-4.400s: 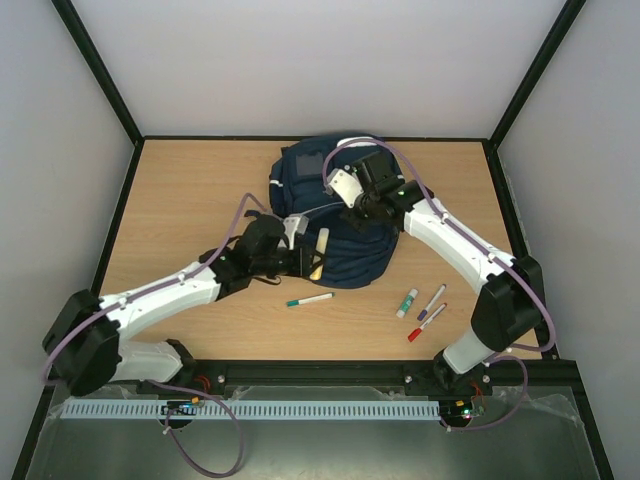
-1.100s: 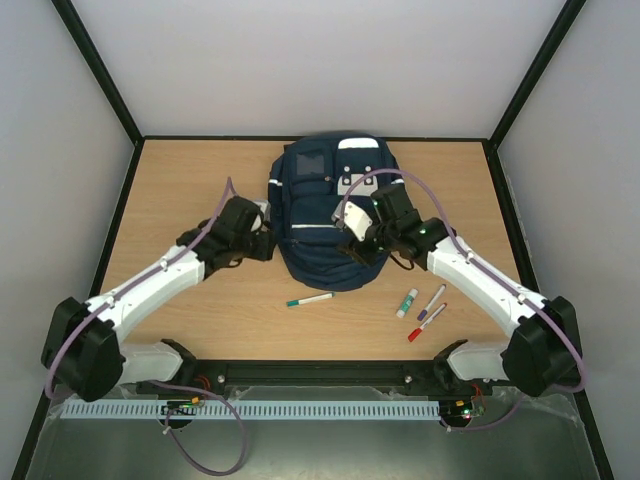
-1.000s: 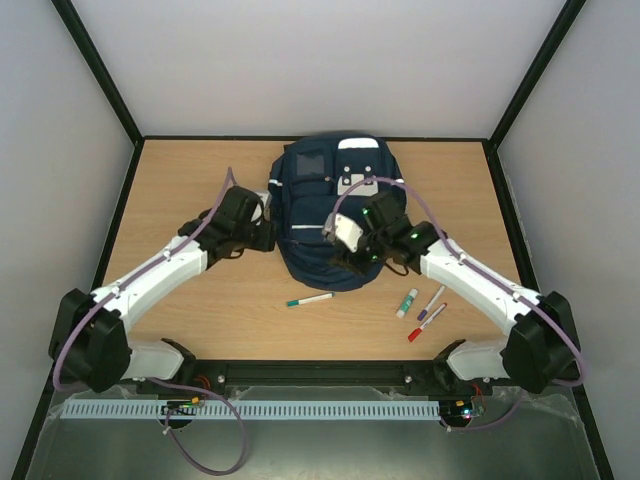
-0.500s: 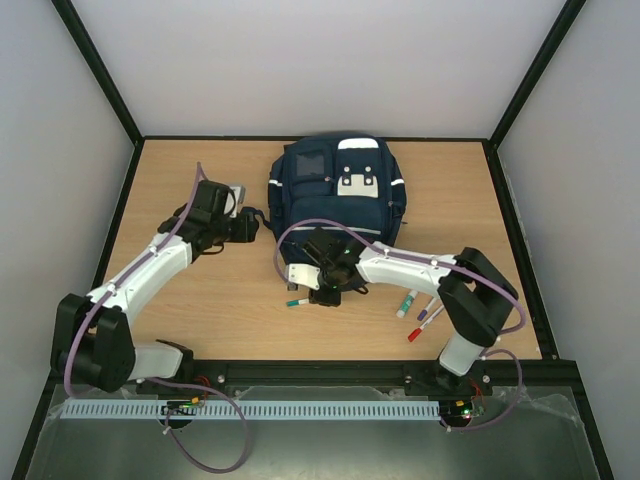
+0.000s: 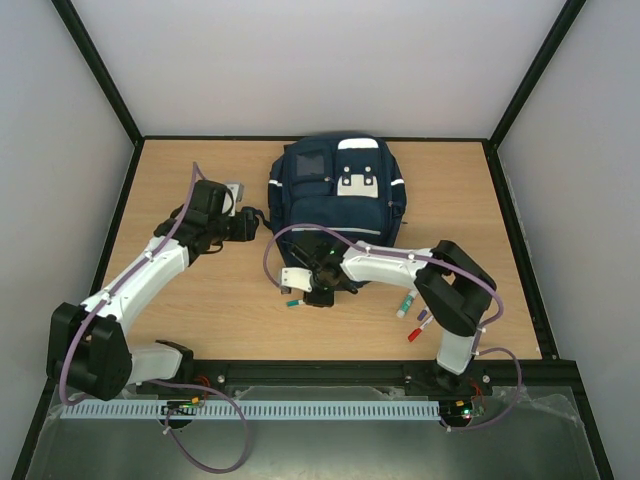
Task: Pack the student bag
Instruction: Pick up the stationery from the center of the board.
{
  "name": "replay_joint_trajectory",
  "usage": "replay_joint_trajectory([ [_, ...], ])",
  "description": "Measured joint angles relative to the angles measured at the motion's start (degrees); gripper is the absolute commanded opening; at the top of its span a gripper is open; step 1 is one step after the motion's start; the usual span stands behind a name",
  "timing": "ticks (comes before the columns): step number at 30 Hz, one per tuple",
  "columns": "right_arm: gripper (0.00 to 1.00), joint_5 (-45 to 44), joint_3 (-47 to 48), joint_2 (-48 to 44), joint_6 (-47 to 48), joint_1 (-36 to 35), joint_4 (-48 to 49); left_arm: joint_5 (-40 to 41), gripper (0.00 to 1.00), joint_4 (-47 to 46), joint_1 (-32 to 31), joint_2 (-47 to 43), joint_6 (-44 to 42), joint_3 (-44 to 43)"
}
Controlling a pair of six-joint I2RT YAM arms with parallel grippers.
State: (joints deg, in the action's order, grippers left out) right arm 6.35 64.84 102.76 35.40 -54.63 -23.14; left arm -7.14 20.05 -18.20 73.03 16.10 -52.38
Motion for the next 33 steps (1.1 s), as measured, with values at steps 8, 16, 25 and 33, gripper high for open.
replay_joint_trajectory([
  [8,0.21,-1.6,1.5,3.8,-0.7,-0.2,-1.0,0.1,0.65,0.0,0.0,-0.3,0.0,0.4],
  [16,0.02,-4.5,0.4,2.4,-2.0,-0.2,-3.6,-0.6,0.67,-0.9,-0.3,-0.4,-0.1,0.9],
  [25,0.01,-6.6,-8.4,-13.3,-2.4,0.5,-11.5,-0.4,0.68,-3.1,-11.4,-0.3,-4.2,1.6],
  [33,0.01,-0.9,-9.6,-33.0,0.3,15.8,-19.6,6.7,0.66,-2.7,-25.1,2.4,-13.6,-2.0],
])
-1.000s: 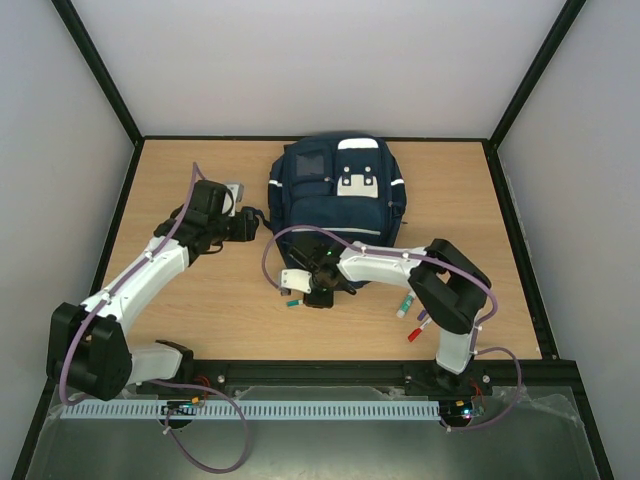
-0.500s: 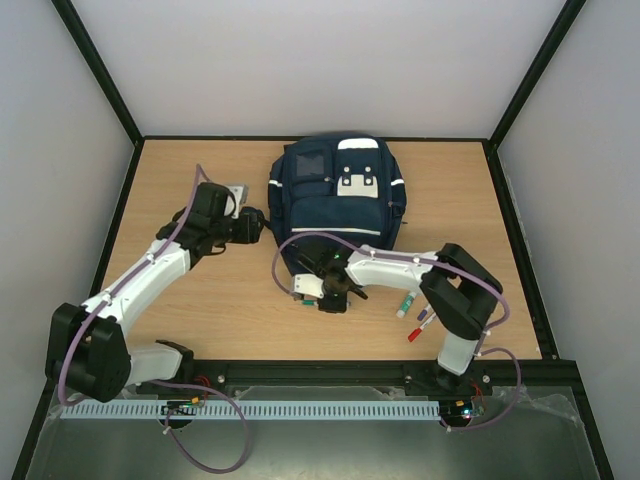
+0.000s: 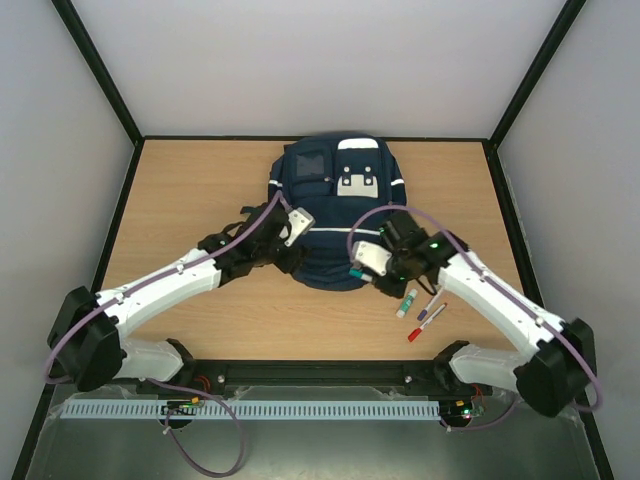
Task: Pack the student bag
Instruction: Pick up the stationery from the center of the board, then place the stationery in the student bag.
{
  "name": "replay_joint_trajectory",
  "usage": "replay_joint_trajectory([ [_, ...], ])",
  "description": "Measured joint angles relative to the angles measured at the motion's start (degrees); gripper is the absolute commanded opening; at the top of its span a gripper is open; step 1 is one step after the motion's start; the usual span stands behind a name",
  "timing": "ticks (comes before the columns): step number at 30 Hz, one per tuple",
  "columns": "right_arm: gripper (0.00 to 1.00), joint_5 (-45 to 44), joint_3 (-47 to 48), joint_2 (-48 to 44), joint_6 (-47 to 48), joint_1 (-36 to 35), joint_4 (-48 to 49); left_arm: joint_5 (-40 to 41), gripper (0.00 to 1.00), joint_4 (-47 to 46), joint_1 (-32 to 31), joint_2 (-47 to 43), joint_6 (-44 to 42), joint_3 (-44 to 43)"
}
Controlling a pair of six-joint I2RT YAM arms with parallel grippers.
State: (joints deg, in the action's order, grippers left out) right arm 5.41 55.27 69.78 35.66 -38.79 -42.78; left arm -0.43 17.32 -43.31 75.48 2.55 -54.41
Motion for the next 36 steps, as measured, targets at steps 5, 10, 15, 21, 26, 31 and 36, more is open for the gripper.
replay_joint_trajectory([
  [5,0.01,2.1,-0.8,-5.4,2.4,11.5,-3.2,1.9,0.64,-0.2,-1.8,2.7,-7.8,-1.7],
  [10,0.01,6.0,-0.8,-5.1,3.1,19.5,-4.1,6.3,0.62,-2.3,-3.0,8.9,-14.9,-4.0],
  [15,0.01,8.9,-1.1,-5.1,2.4,20.4,-3.4,13.2,0.55,-4.7,-4.7,13.2,-21.0,-4.0],
  [21,0.01,11.2,-1.6,-5.1,0.9,20.4,-2.0,16.9,0.53,-8.5,-6.2,17.5,-25.6,-4.3],
  [26,0.02,12.1,-1.7,-4.5,0.1,20.4,-1.7,18.0,0.50,-10.3,-7.2,22.1,-28.5,-6.2],
  [31,0.02,12.4,-1.6,-4.1,-0.3,20.4,-1.1,19.4,0.35,-11.1,-7.2,24.5,-30.3,-8.4],
  [36,0.02,12.3,-1.6,-4.2,-0.4,20.4,-1.0,21.2,0.16,-13.0,-7.5,26.2,-32.0,-9.3],
])
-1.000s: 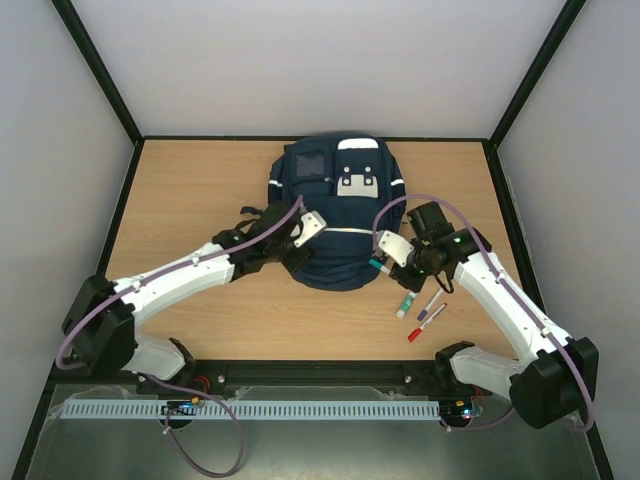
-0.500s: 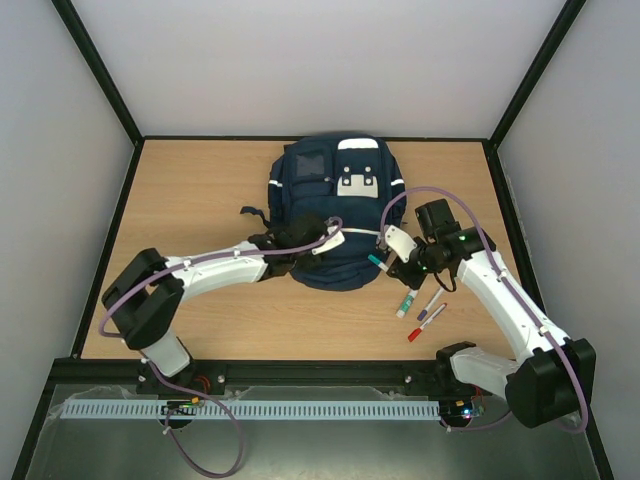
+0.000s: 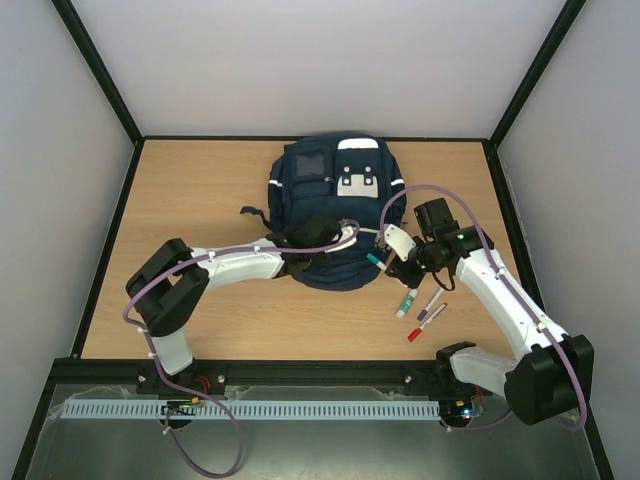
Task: Pack the student bag
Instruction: Place the stationery in the student bag.
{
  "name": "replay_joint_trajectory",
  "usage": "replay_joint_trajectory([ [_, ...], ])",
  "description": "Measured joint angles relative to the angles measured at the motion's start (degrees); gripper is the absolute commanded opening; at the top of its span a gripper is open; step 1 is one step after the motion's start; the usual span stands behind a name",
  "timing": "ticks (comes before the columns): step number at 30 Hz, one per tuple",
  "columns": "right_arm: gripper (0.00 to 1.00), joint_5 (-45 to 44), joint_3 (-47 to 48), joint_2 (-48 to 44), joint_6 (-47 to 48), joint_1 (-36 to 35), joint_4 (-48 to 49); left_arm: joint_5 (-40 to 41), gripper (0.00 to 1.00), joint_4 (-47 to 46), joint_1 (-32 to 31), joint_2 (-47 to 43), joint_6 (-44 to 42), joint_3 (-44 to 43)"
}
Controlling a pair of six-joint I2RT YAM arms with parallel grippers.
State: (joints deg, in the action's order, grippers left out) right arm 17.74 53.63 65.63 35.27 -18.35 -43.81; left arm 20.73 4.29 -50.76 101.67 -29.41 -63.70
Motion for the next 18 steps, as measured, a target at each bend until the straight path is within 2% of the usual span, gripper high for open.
replay_joint_trajectory([
  [6,0.02,-1.2,0.0,0.0,-0.3,0.0,0.1,2.5,0.06,-1.6,-0.4,0.8,-0.1,-0.7],
  [12,0.02,-5.2,2.1,0.1,1.0,-0.6,0.2,-2.1,0.02,0.2,0.3,0.5,4.4,-5.4],
  [18,0.01,-12.7,7.7,2.8,2.8,-9.2,1.0,-6.2,0.02,3.2,1.3,0.5,10.3,-10.3],
])
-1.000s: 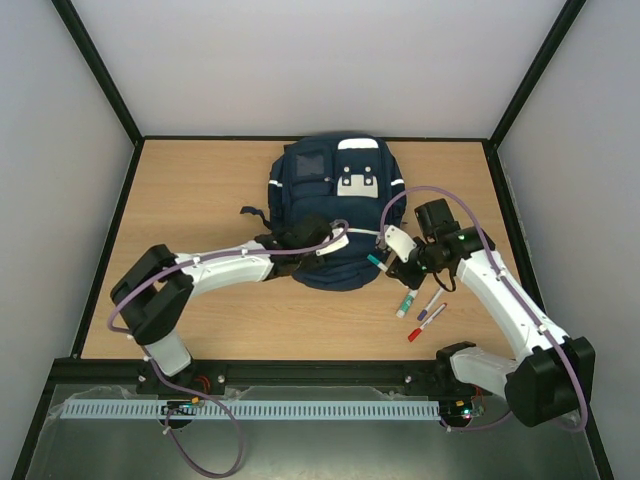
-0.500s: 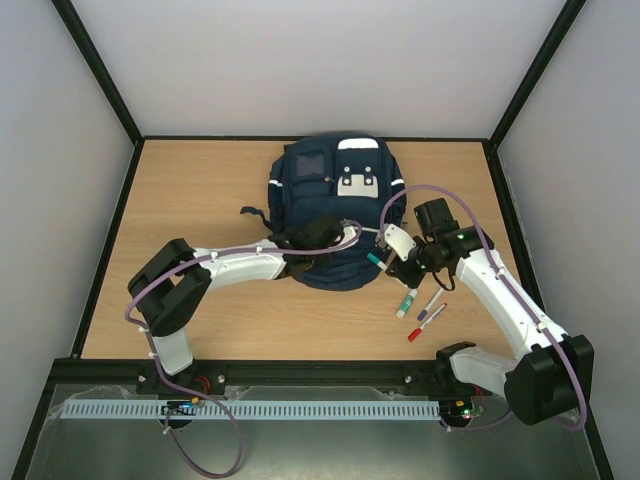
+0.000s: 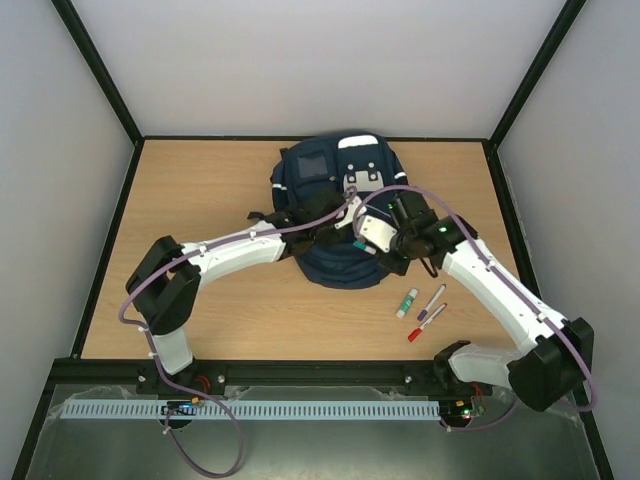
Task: Pack the student bag
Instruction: Place the stationery in the student bag.
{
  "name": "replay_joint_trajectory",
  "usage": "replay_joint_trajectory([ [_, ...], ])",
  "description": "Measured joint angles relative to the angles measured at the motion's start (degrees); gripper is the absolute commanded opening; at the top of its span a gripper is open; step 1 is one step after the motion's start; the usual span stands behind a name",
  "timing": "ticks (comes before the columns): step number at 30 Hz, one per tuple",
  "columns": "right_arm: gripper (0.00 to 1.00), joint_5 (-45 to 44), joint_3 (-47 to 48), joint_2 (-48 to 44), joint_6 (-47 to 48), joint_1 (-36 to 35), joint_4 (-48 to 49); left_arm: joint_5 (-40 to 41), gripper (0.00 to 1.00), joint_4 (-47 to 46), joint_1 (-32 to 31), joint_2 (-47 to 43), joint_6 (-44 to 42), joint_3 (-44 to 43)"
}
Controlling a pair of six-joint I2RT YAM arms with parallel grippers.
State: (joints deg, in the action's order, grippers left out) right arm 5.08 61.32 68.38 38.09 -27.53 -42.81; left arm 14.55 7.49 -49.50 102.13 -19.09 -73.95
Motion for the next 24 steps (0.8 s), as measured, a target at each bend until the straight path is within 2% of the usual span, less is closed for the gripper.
replay_joint_trajectory([
  [4,0.01,-5.9,2.2,3.6,3.6,-4.9,2.1,-4.9,0.03,2.8,2.1,0.0,4.7,-3.3],
  [11,0.02,-13.3,3.8,7.8,11.7,-5.5,6.9,-11.0,0.03,7.3,4.0,0.0,8.6,-7.1],
  [24,0.02,-16.1,6.8,14.7,19.4,-5.6,14.6,-18.6,0.02,10.3,8.7,-0.9,12.8,-7.9],
])
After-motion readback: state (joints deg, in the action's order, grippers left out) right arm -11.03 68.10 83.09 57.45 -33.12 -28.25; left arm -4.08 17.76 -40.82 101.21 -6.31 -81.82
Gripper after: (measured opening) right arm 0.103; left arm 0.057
